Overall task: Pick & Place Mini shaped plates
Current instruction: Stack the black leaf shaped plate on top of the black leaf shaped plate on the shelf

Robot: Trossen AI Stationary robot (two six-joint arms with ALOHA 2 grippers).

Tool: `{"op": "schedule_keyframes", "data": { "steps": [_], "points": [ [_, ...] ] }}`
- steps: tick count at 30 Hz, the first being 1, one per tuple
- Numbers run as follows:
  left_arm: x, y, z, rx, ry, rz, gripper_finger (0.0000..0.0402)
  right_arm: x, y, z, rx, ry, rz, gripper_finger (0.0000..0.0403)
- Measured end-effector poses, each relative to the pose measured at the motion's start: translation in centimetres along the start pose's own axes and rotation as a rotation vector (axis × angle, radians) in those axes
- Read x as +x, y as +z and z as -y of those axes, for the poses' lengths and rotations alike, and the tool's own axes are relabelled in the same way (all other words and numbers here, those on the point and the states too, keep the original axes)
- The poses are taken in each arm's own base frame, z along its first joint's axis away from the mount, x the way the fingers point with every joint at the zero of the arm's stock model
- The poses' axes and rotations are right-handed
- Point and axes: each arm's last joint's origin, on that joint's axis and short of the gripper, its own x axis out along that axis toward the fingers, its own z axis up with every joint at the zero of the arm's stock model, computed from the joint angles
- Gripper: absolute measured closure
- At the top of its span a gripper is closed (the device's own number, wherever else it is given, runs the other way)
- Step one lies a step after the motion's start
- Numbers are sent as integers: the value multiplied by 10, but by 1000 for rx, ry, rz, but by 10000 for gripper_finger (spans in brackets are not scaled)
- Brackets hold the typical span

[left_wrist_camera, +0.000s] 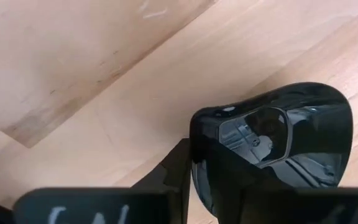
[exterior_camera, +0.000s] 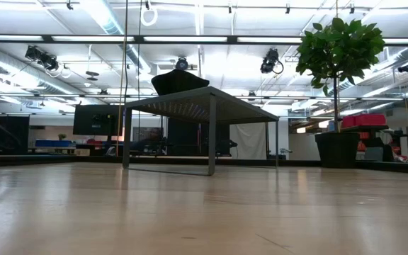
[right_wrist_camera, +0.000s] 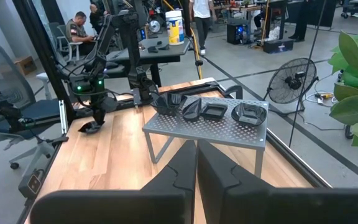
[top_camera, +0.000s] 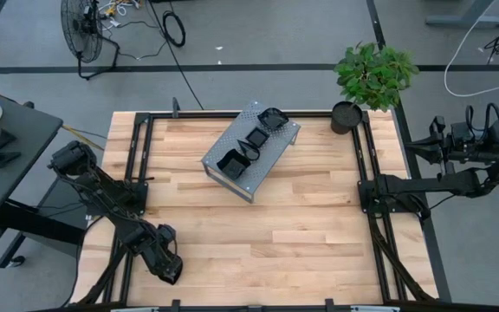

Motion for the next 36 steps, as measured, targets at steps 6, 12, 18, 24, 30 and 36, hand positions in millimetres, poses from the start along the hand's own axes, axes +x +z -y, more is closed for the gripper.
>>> {"op": "schedule_keyframes", "data": {
  "steps": [6, 12, 18, 24, 30, 36],
  "points": [
    [0, 0, 1, 0, -8, -4, 366, 0, 0, 0, 0, 0, 0, 383],
    [0, -1, 4, 4, -44, -14, 372, 0, 0, 0, 0, 0, 0, 383],
    [-7, -3, 14, 12, -87, 4, 373, 0, 0, 0, 0, 0, 0, 383],
    [-19, -4, 31, 2, -174, 92, 373, 0, 0, 0, 0, 0, 0, 383],
    [-29, 1, 44, 6, -229, 155, 394, 0, 0, 0, 0, 0, 0, 383],
    [-31, 9, 46, 16, -231, 184, 390, 0, 0, 0, 0, 0, 0, 383]
  ]
}}
